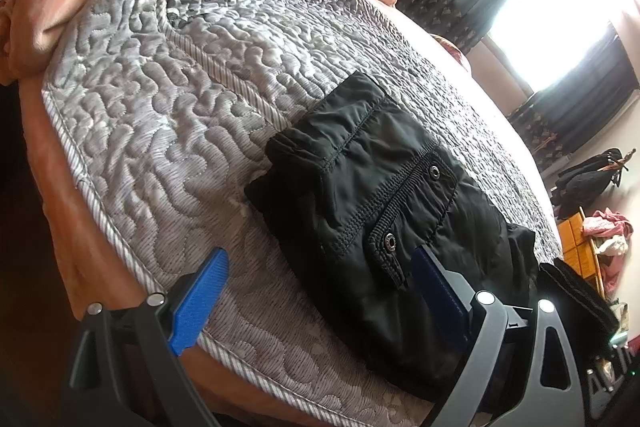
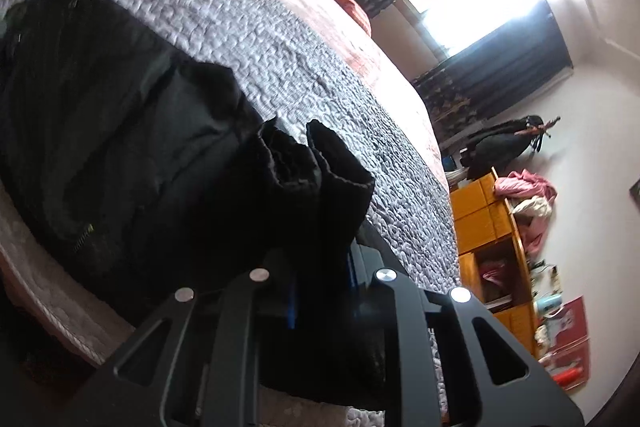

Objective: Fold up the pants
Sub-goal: 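Lay the leg ends over the folded pants with the right gripper and release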

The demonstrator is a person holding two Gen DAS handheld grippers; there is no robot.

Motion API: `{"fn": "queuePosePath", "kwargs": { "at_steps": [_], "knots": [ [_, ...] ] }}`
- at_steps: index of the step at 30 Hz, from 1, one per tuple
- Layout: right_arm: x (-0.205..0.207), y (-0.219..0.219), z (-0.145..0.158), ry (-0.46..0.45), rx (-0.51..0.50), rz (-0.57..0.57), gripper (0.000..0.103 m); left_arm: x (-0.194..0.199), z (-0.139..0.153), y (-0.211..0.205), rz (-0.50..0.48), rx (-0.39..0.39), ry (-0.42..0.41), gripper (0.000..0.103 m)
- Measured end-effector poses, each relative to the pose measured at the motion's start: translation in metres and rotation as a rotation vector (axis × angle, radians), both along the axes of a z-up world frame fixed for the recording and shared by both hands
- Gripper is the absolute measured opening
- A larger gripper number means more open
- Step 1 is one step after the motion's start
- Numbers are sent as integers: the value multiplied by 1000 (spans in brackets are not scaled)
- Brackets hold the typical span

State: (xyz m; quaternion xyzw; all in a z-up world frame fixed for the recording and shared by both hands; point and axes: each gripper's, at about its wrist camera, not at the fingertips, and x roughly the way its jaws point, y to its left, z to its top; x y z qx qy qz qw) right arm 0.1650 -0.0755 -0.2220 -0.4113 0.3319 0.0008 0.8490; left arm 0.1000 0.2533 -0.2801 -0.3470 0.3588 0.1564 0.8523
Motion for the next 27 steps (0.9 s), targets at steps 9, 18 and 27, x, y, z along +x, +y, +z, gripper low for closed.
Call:
{"fn": "queuePosePath", "kwargs": {
  "at_steps": [9,18,27],
  "knots": [
    [-12,24,-55,31,-170,66,18,0,0,0,1,-3,0,93],
    [-14,26,-78,72,-210,104,21,-1,0,1,-2,-7,-2,93],
    [-20,18,-74,203,-85,142,43,0,-1,2,-5,-16,3,94]
  ]
}}
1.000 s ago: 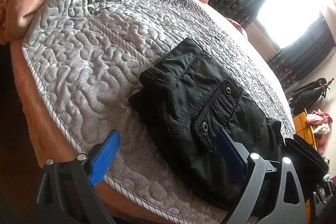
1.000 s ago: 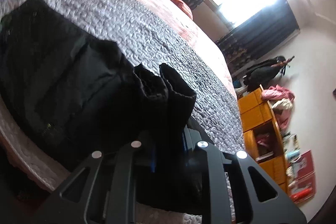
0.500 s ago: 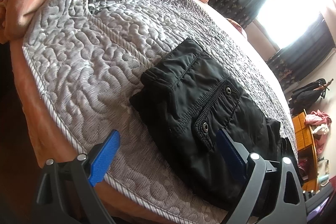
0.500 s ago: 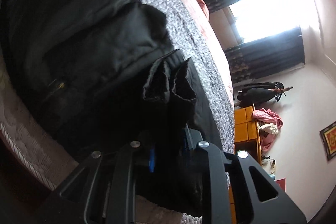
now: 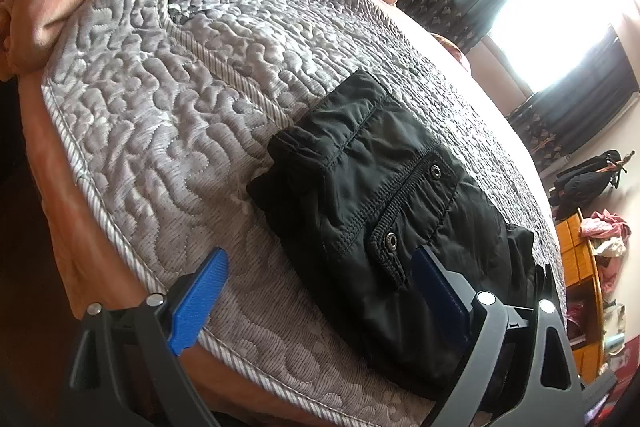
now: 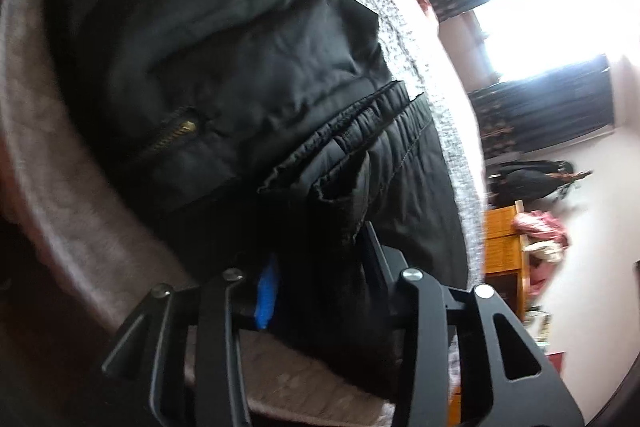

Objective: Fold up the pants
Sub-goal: 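Lay the leg ends over the folded pants with the right gripper and release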

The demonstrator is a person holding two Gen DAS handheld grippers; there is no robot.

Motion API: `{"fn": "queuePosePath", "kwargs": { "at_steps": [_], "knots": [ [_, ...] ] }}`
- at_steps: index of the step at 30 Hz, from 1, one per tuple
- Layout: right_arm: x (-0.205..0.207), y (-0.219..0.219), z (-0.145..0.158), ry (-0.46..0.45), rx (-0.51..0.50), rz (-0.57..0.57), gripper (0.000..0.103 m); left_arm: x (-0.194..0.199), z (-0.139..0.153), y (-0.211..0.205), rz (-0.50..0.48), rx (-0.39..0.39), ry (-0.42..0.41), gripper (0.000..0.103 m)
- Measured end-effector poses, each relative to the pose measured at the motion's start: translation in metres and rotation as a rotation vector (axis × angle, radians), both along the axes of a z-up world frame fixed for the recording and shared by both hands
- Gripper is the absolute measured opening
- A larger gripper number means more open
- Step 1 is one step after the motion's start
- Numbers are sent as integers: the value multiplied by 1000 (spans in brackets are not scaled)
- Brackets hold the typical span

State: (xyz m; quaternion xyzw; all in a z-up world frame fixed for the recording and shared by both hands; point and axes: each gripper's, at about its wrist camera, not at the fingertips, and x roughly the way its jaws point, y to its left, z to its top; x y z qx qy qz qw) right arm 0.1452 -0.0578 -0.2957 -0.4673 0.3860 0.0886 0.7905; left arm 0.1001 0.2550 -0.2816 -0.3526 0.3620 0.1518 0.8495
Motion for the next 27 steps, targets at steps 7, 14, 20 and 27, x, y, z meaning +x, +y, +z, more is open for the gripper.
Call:
{"fn": "queuePosePath", "kwargs": {
  "at_steps": [7,14,20,27],
  "knots": [
    [8,-55,72,269,584,-76,74,3,-2,0,-11,-10,2,94],
    [31,-68,78,261,667,-183,74,9,-2,-6,-32,0,4,94],
    [45,-58,58,293,654,-219,61,4,-2,-1,-23,-15,-1,94],
    [49,-74,52,431,808,-254,12,5,-2,-2,-31,-12,0,94]
  ]
}}
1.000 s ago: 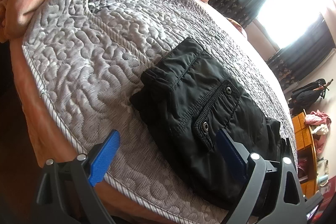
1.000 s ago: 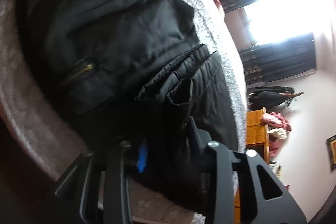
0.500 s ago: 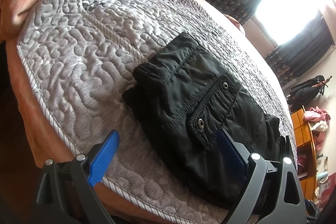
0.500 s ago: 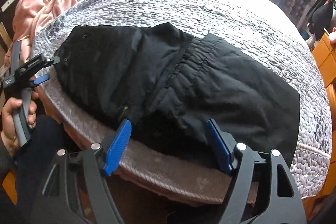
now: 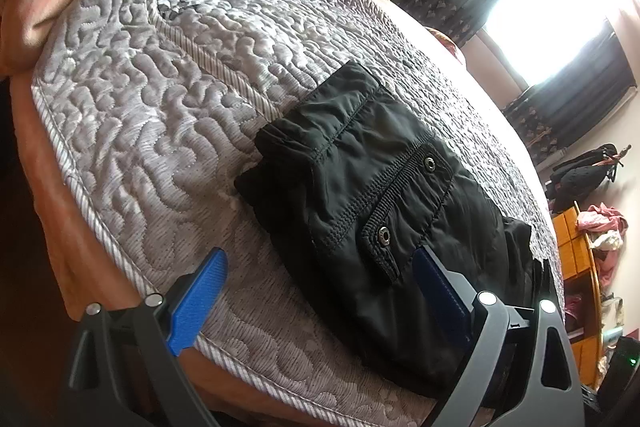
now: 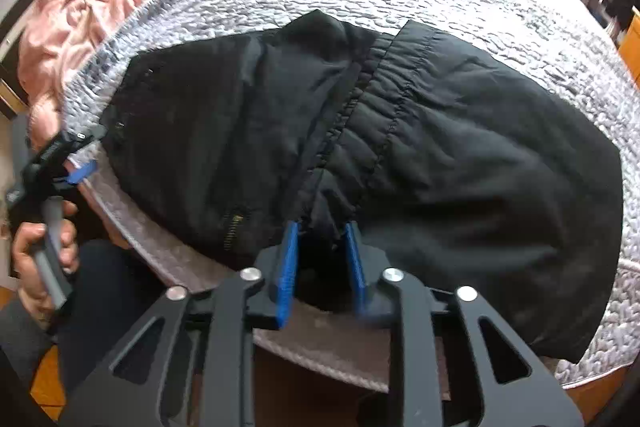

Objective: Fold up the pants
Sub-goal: 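Lay the leg ends over the folded pants with the right gripper and release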

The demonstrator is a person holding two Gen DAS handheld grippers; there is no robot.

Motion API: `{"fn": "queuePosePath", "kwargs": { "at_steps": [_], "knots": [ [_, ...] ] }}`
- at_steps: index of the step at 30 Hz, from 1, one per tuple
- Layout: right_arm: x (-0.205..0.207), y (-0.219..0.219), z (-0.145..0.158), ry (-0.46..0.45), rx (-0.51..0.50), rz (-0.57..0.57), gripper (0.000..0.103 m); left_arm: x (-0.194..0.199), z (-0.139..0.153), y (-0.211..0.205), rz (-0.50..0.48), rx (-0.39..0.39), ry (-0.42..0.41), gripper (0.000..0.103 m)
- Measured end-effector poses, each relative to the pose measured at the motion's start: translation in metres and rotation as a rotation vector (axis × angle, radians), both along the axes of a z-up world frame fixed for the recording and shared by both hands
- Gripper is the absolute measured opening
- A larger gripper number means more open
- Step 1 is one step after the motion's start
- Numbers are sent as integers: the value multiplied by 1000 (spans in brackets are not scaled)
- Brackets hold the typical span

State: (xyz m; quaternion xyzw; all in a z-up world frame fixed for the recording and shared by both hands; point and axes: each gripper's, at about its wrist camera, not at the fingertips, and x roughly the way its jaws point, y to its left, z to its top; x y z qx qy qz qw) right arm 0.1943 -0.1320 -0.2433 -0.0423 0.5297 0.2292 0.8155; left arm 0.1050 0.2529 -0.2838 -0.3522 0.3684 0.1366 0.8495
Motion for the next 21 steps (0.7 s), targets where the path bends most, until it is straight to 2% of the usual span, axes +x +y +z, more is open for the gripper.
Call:
{"fn": "queuePosePath", "kwargs": {
  "at_steps": [5,11,13,16,17,18,21],
  "knots": [
    [-14,6,27,-50,28,28,12,0,0,-1,-1,1,-1,94],
    [-9,26,-11,24,-17,86,14,1,1,-3,-5,7,4,94],
    [-9,25,-12,31,-28,99,14,1,0,-2,-3,7,7,94],
    [-5,22,-6,59,-7,117,26,0,-1,1,3,-3,10,94],
    [-4,21,-1,67,7,128,39,0,-1,1,3,-3,11,94],
    [-3,21,6,75,35,144,44,0,-1,0,1,-1,12,95],
    [10,20,32,94,140,177,45,2,-1,-1,-5,14,19,95]
  ]
}}
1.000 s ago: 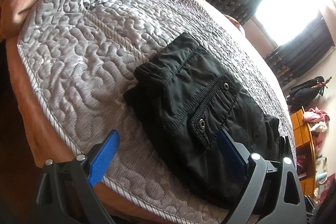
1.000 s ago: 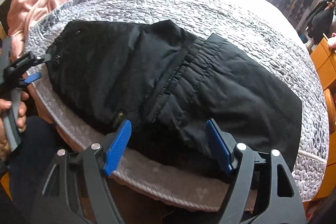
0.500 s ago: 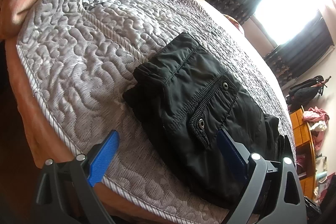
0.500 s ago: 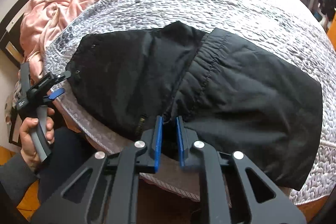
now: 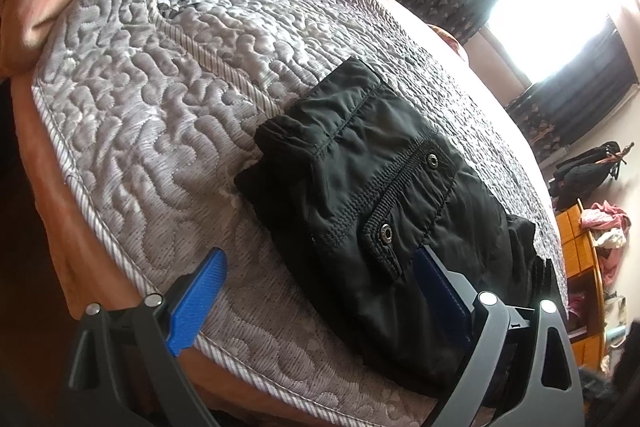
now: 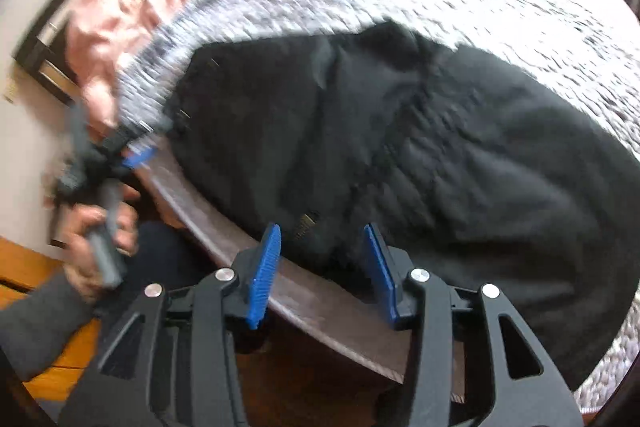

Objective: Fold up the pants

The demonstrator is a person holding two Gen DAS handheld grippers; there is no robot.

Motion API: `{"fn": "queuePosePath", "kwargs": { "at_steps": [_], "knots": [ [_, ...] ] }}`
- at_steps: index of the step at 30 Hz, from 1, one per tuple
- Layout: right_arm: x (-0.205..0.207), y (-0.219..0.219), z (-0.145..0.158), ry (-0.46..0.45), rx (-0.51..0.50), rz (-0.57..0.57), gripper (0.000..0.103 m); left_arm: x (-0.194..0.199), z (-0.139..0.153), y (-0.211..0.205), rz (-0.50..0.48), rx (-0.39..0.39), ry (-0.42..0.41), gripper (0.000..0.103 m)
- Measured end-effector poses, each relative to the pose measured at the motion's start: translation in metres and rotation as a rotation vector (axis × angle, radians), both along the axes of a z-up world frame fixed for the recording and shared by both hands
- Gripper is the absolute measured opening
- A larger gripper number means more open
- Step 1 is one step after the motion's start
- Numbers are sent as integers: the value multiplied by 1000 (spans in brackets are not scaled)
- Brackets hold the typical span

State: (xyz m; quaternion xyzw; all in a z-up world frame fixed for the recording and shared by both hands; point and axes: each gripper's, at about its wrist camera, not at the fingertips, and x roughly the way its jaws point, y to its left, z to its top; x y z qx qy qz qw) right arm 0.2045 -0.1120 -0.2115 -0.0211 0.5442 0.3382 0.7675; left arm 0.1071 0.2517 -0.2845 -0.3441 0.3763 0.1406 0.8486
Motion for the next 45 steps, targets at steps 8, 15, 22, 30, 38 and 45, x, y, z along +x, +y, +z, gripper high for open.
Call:
{"fn": "queuePosePath", "kwargs": {
  "at_steps": [8,15,22,30,38,45],
  "knots": [
    [118,-38,1,32,-12,-280,42,1,-3,5,16,-10,15,95],
    [133,-23,-42,188,-21,-268,45,4,-4,2,11,-23,28,97],
    [140,3,9,179,54,-123,48,-12,-4,25,88,-224,-20,99],
    [168,168,37,266,-14,322,88,-18,-26,68,206,-624,-113,99],
    [182,312,12,308,-191,625,90,10,-45,69,211,-756,-104,99],
    [177,372,-25,324,-275,782,90,17,-60,65,245,-835,-104,98]
  ]
}}
